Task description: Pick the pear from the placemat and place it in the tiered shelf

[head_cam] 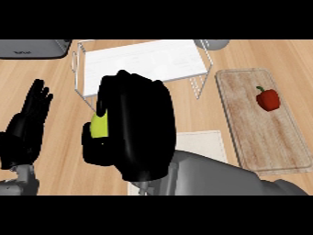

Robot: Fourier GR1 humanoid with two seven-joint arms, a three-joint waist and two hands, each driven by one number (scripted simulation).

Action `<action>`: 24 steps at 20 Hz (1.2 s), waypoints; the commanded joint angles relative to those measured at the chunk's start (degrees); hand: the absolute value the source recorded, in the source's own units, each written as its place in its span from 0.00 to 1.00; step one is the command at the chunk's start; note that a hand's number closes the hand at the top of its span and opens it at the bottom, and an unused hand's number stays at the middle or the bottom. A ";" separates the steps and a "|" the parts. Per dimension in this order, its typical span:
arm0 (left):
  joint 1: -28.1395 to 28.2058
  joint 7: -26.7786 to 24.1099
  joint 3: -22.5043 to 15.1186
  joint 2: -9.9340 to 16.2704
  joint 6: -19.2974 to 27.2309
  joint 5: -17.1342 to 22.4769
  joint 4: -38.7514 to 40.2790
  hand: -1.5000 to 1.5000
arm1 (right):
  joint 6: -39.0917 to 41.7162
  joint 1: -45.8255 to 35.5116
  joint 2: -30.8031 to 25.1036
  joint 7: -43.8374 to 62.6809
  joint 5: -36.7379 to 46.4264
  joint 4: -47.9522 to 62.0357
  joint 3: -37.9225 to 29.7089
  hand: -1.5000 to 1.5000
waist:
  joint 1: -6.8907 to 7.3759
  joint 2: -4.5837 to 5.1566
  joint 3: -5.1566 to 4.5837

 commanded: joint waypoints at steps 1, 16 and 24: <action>-0.81 -0.55 0.65 0.43 -0.73 0.33 0.66 0.50 | 1.40 -3.96 0.90 12.54 2.30 2.27 -3.17 1.00 | 0.56 0.28 -0.02; 0.36 -2.41 1.65 0.05 -2.50 0.88 0.64 0.50 | -12.95 1.19 0.37 -15.96 2.87 24.58 -17.92 1.00 | 1.25 0.87 0.05; 1.68 -2.65 -2.18 -3.29 -0.47 -3.15 -0.14 0.50 | -22.14 -8.30 0.94 -20.24 -2.69 40.17 -17.01 1.00 | 1.87 0.82 0.03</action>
